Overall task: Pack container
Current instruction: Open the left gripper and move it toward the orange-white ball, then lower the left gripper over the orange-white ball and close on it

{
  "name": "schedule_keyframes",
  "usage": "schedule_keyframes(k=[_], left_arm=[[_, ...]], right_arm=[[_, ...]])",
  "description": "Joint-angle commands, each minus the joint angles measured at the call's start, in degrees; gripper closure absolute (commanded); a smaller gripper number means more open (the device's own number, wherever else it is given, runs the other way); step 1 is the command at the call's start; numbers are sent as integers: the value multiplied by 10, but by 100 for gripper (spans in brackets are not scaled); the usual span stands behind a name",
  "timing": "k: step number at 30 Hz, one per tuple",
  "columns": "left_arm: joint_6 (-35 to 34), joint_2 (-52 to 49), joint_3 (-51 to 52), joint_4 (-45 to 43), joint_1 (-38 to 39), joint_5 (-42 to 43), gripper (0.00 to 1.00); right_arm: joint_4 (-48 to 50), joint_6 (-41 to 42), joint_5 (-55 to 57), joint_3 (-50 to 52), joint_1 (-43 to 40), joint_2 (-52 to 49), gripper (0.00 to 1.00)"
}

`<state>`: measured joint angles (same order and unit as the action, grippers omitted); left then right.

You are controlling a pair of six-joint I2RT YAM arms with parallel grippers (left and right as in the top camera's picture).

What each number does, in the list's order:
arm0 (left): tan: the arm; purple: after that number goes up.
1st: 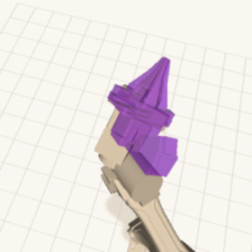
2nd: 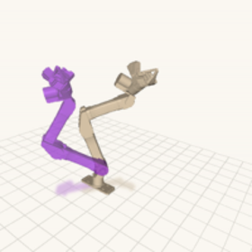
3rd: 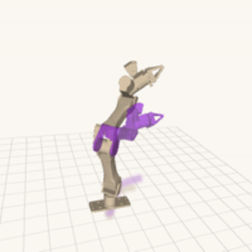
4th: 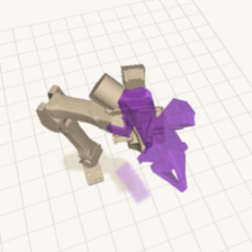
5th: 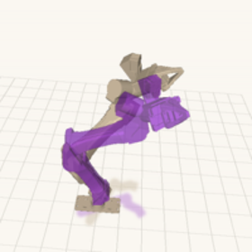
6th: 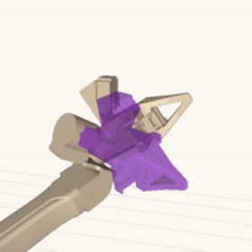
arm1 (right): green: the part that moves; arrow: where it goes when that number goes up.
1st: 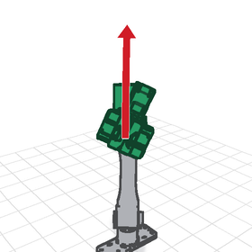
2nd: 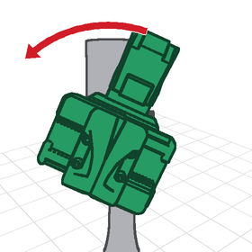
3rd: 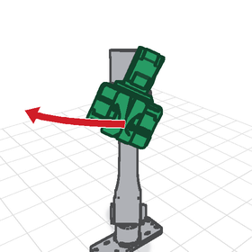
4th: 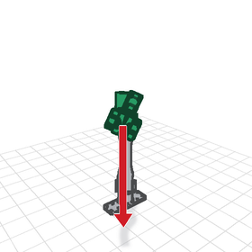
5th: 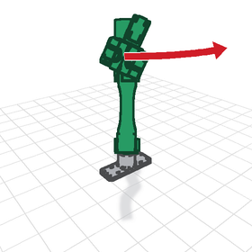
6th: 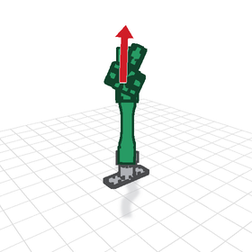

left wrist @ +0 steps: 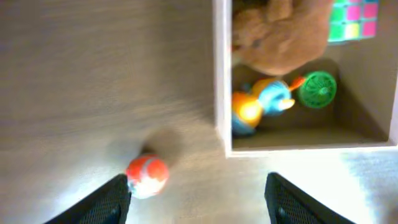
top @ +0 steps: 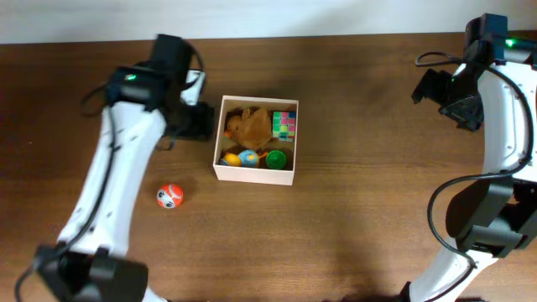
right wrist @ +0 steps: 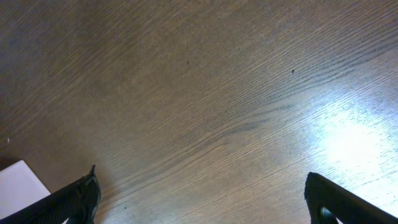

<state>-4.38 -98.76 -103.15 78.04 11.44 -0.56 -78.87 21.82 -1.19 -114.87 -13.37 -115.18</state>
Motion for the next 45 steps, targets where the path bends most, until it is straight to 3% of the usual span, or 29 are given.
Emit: schedule_keyframes(k=[1,10,16,24,45], left_arm=[[-14,24,-13,26,-11,-23,29],[-28,24,63,68,-15,-45,28],[-50,26,169,0,-19,-44,27],[-59,26,290,-71,-81,-15,24],[-59,26,440,-237,-97,14,23]], right_arm=[[0,-4,3,-9,-2,7,1],[0,-4,3,-8,-2,7,1],[0,-4,3,-9,-2,7,1],[0,-4,3,-9,-2,7,1],[0,-4,3,-8,-2,7,1]])
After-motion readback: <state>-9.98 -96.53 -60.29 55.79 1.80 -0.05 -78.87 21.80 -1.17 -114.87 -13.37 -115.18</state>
